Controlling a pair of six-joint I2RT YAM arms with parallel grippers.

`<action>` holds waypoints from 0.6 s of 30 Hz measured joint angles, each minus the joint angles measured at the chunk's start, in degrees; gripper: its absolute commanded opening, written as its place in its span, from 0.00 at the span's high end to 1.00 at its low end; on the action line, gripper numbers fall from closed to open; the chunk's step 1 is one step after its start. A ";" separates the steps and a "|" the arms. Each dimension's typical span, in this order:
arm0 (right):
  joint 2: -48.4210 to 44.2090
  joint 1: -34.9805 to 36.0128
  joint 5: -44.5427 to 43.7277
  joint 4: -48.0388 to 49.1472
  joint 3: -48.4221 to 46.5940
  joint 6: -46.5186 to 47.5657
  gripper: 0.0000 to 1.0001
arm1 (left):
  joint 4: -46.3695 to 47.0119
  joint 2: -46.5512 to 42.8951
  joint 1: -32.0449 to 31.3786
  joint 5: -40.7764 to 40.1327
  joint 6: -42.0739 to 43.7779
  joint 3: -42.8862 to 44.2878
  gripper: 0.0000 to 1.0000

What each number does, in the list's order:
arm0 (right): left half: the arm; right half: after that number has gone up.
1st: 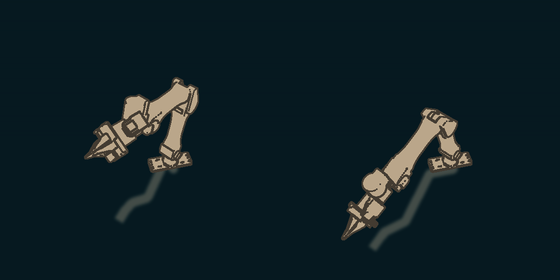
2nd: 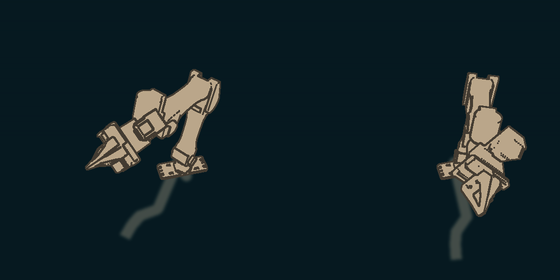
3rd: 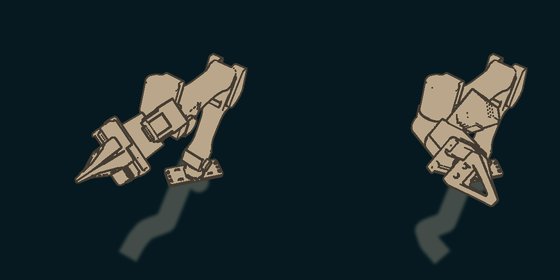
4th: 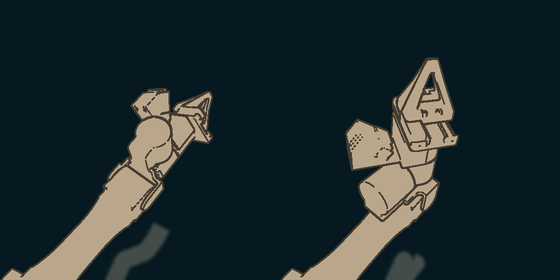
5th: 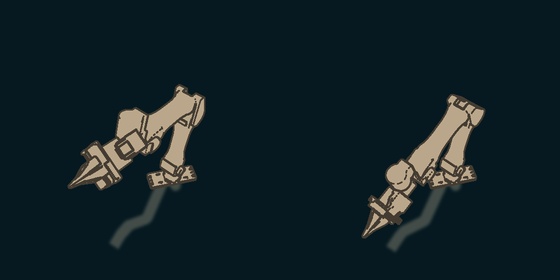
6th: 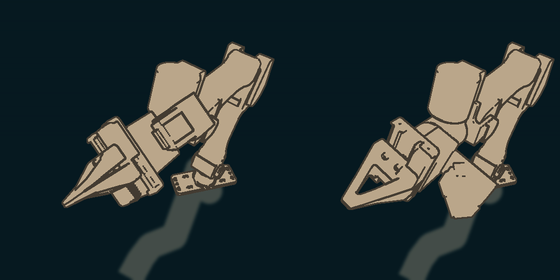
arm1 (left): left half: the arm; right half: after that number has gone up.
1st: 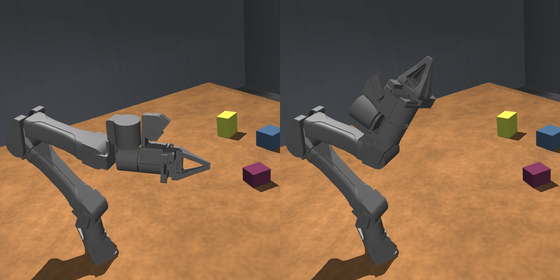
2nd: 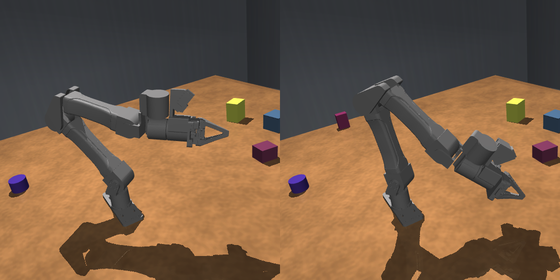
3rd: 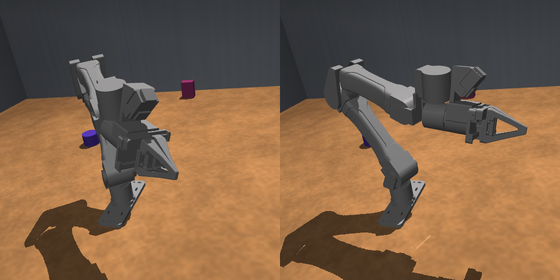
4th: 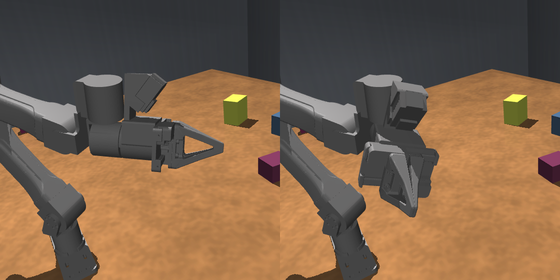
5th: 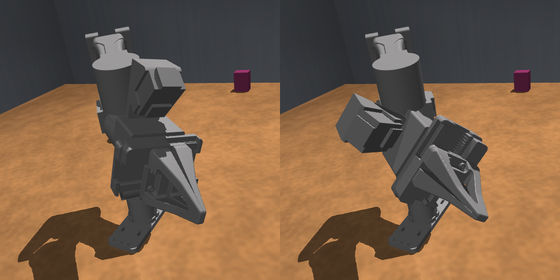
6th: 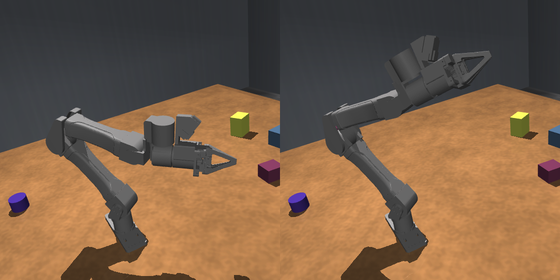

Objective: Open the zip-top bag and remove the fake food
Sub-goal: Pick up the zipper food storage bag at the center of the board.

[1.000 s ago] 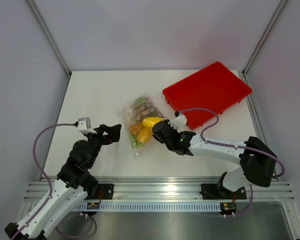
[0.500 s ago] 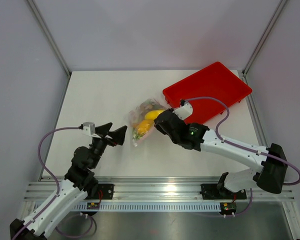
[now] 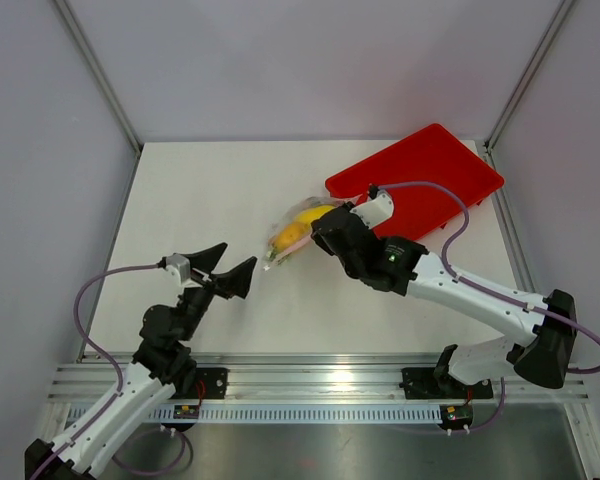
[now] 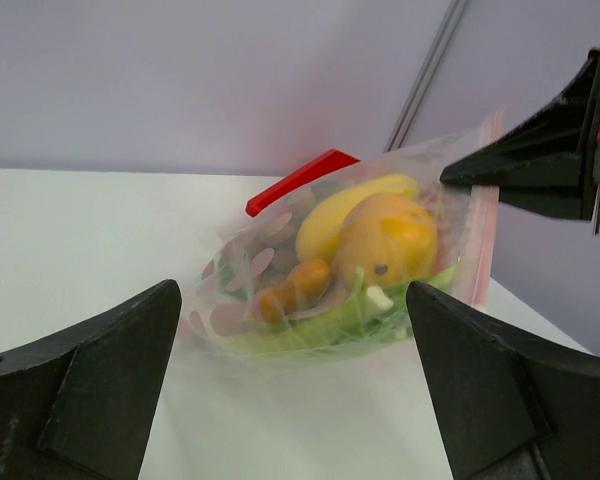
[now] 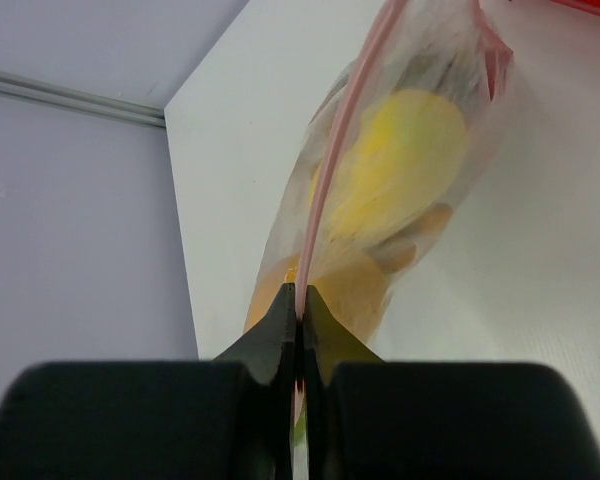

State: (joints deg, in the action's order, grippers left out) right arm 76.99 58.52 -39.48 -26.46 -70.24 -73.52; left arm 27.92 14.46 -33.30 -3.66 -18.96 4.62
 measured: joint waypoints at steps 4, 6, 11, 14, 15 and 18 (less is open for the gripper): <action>0.02 -0.31 -0.09 -0.04 -1.88 -0.02 1.00 | 1.62 -0.50 0.00 1.38 1.53 -1.49 0.01; 0.02 -0.59 -0.09 -0.07 -2.54 -0.04 1.00 | 1.53 -1.90 0.00 1.66 2.01 -1.51 0.01; 0.02 -2.19 0.02 -0.04 -2.84 -0.07 1.00 | 2.75 -5.38 0.00 2.23 3.15 -1.51 0.01; 0.02 -2.89 0.11 0.00 -2.84 -0.07 1.00 | 4.96 -2.80 0.00 4.28 4.09 -1.51 0.01; 0.02 -2.97 0.13 0.00 -2.84 -0.07 1.00 | 5.99 -1.29 0.00 5.16 4.31 -1.51 0.01; 0.02 -3.08 0.46 0.02 -2.84 -0.07 1.00 | 10.21 5.95 0.00 8.07 5.57 -1.51 0.02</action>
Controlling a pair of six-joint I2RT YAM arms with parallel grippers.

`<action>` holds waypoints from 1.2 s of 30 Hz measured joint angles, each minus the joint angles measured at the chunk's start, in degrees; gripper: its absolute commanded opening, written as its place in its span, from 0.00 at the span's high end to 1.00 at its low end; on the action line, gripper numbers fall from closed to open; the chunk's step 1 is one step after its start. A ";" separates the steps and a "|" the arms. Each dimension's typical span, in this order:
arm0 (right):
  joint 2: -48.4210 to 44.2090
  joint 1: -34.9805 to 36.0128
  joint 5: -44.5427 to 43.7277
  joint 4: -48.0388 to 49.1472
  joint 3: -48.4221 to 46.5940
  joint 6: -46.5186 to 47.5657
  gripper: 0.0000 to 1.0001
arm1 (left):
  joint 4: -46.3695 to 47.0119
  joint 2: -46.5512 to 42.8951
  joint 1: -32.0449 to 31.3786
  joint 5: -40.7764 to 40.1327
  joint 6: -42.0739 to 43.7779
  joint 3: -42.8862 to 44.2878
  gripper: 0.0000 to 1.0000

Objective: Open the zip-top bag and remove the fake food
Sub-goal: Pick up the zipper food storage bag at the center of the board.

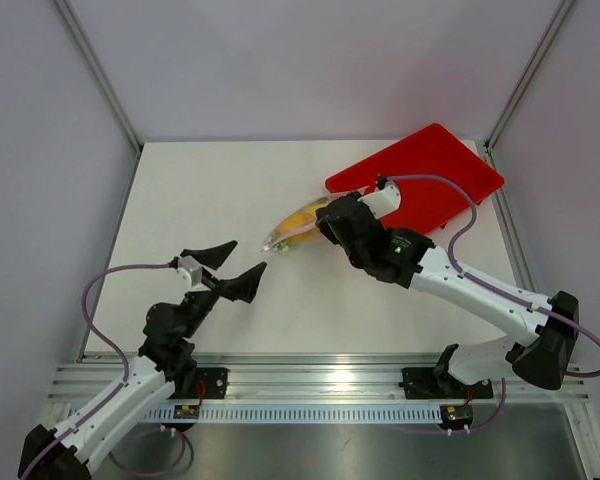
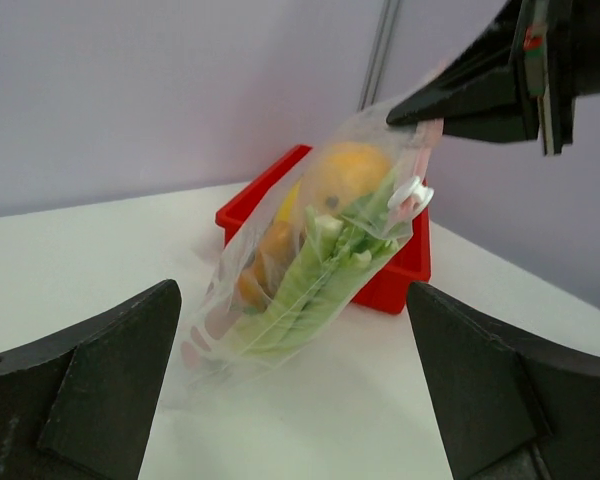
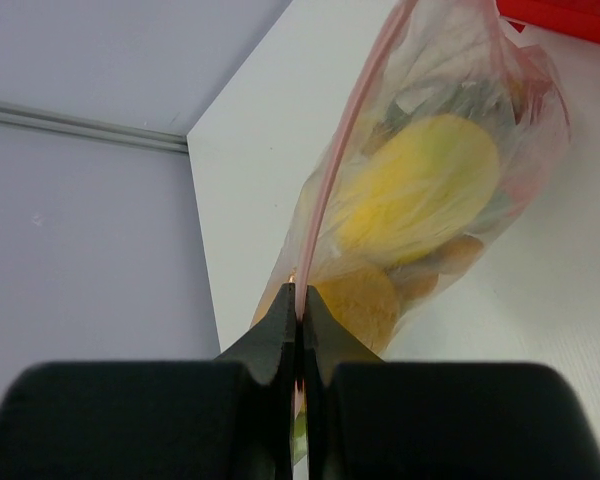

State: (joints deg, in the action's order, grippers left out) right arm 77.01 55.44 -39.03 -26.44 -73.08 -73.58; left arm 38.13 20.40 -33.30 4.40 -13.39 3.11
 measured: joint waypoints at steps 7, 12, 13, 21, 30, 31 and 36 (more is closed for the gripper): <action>0.00 0.00 1.29 0.02 0.00 0.02 1.00 | 7.67 11.67 0.00 5.84 3.28 0.00 0.08; 0.00 -0.02 2.03 0.02 0.00 0.02 1.00 | 11.37 13.97 0.00 8.20 4.83 0.07 0.12; 0.00 -0.02 2.16 0.02 0.00 0.02 1.00 | 12.02 14.21 0.00 8.52 4.98 0.15 0.14; 0.00 -0.02 2.64 0.02 0.00 0.02 1.00 | 14.16 16.13 0.00 11.45 6.10 2.32 0.34; 0.09 -0.02 2.73 -0.02 -0.13 0.00 1.00 | 15.06 20.85 0.00 14.73 6.64 4.37 0.34; 0.22 -0.02 2.73 -0.04 -0.31 0.00 1.00 | 15.08 21.07 0.00 14.80 6.88 4.48 0.36; 0.74 -0.02 3.15 -0.04 -0.85 -0.15 1.00 | 14.53 22.16 0.00 14.82 8.04 5.31 0.56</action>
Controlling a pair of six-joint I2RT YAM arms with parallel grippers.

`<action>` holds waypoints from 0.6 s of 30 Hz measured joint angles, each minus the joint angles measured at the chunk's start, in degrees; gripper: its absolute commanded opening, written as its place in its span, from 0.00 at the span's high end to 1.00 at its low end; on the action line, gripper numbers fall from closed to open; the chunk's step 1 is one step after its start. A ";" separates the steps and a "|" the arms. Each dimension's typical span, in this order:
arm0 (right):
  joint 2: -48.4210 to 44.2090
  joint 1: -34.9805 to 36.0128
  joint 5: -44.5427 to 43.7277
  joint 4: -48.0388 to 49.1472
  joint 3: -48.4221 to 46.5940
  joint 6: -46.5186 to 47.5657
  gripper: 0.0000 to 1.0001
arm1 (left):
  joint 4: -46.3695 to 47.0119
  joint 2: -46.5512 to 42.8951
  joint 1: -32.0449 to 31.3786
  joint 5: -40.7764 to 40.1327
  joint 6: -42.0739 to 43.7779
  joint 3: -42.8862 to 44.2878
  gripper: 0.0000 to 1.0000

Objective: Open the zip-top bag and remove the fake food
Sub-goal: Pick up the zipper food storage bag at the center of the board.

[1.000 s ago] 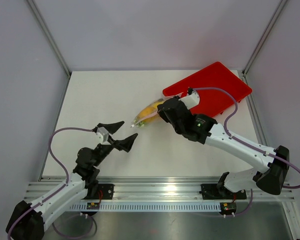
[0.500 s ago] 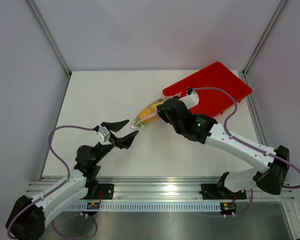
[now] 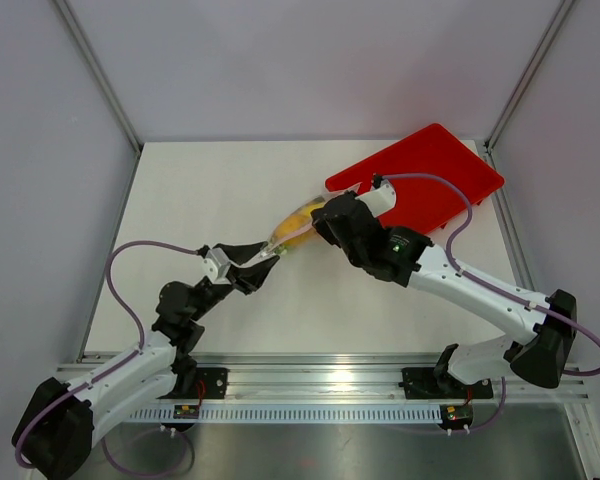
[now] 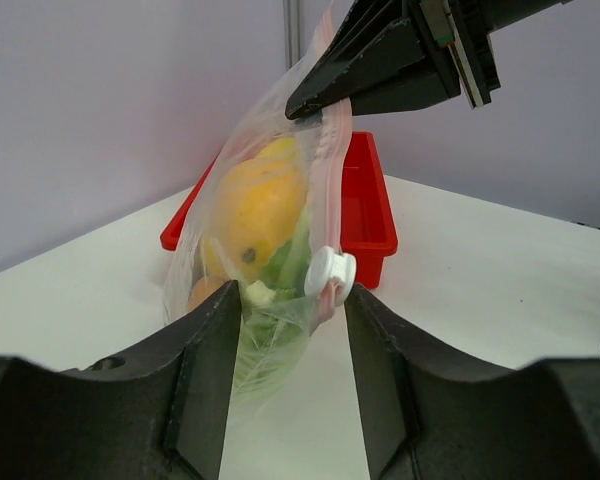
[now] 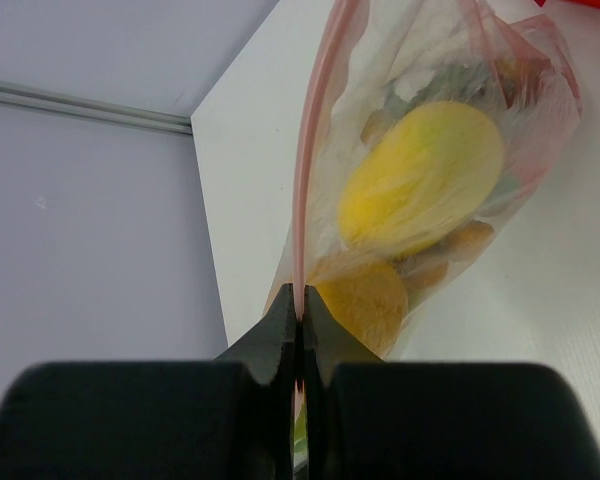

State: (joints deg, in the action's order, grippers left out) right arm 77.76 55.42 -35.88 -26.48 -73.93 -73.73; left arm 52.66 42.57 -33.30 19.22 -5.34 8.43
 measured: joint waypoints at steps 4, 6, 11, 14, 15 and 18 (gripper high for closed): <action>0.00 -0.02 -0.04 -0.02 0.00 -0.09 1.00 | -0.52 1.20 0.00 0.39 0.72 1.31 0.61; 0.00 -0.04 -0.02 -0.02 0.00 -0.22 1.00 | -0.55 1.60 0.00 0.66 0.94 1.49 0.61; 0.00 -0.07 0.00 -0.17 0.00 -0.74 1.00 | -0.48 2.97 0.00 1.66 1.05 1.84 0.46; 0.00 -0.07 0.04 -0.57 -0.11 -1.01 1.00 | -0.52 3.78 0.00 1.84 1.05 1.84 0.39; 0.00 -0.07 0.04 -0.74 -0.22 -1.11 1.00 | -0.50 3.93 0.00 1.84 1.07 1.84 0.38; 0.00 -0.07 0.04 -1.31 -0.61 -1.31 1.00 | -0.33 3.93 0.00 1.81 1.05 1.84 0.36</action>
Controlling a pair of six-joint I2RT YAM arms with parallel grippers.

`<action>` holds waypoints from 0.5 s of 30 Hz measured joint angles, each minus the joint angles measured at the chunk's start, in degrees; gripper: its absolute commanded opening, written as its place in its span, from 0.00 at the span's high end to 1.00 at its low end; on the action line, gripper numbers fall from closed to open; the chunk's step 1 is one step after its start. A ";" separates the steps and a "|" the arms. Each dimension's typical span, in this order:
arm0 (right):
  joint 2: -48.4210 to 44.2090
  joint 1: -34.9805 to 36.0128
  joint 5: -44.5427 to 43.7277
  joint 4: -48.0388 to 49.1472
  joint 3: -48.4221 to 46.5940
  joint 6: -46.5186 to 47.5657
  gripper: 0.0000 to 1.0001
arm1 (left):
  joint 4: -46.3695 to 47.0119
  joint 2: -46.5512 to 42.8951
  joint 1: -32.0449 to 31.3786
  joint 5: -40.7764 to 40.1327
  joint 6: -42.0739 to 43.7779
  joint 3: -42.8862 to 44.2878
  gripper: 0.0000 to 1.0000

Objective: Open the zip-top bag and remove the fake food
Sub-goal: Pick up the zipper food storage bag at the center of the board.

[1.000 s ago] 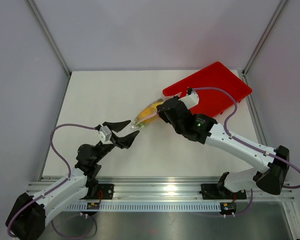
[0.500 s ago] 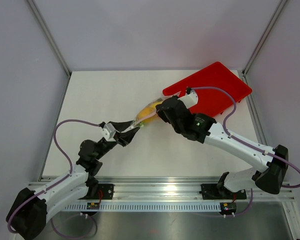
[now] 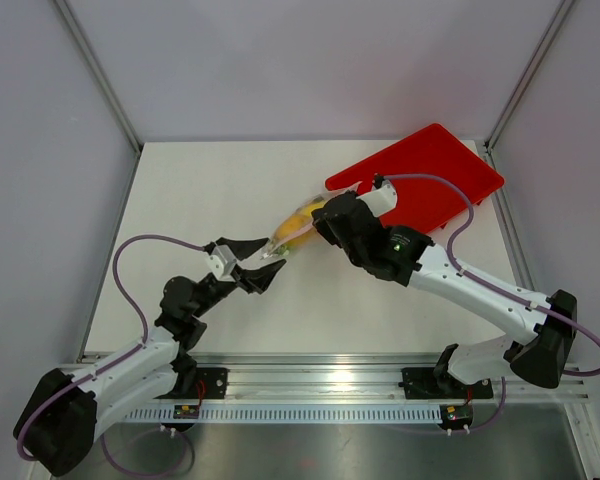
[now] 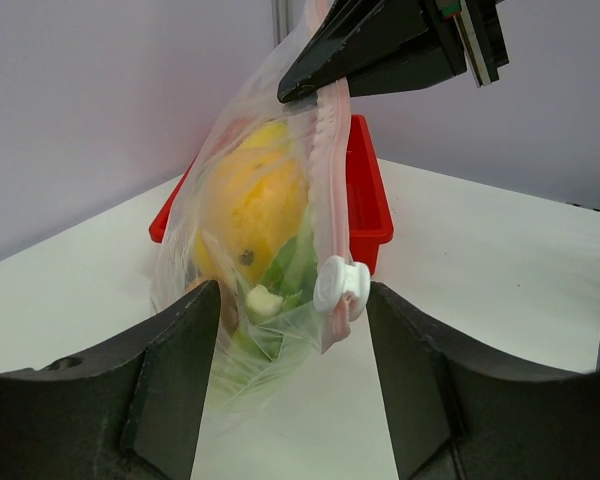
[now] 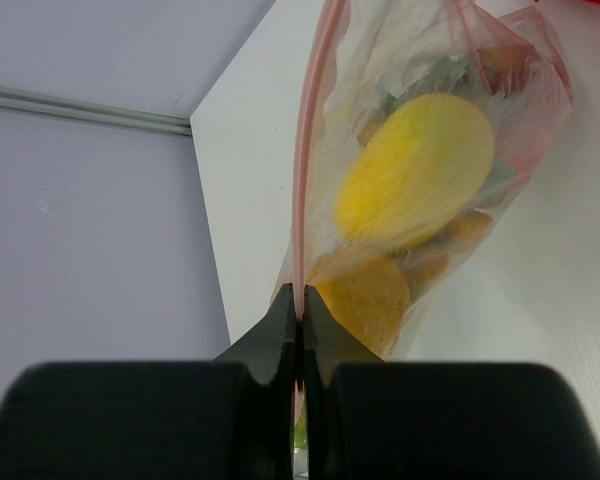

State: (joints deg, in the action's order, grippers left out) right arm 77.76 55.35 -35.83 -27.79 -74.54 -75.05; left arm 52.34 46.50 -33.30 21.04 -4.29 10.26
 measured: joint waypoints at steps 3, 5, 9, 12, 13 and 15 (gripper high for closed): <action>0.00 0.00 0.00 -0.15 -0.02 -0.04 1.00 | 0.28 -0.59 0.00 -0.02 0.00 -0.15 0.44; -0.02 0.00 0.00 -0.26 -0.02 -0.07 1.00 | 0.85 -0.76 0.00 0.00 0.00 -0.22 0.50; -0.09 0.00 -0.02 -0.55 -0.02 -0.31 1.00 | 1.29 -0.52 0.00 0.61 0.04 -0.22 0.46; -0.15 0.00 -0.02 -0.66 -0.02 -0.55 1.00 | 1.33 -0.48 0.00 0.83 0.00 -0.24 0.41; -0.20 0.00 -0.02 -0.70 -0.02 -0.70 1.00 | 1.33 -0.48 0.00 0.85 -0.02 -0.24 0.38; -0.33 0.00 0.00 -0.83 -0.02 -0.90 1.00 | 1.33 -0.48 0.00 0.85 -0.11 -0.24 0.36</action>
State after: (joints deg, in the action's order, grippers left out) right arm 77.43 55.35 -35.83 -28.62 -74.56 -75.94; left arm 53.67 46.02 -33.30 21.89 -4.40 10.02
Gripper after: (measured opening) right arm 0.045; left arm 0.617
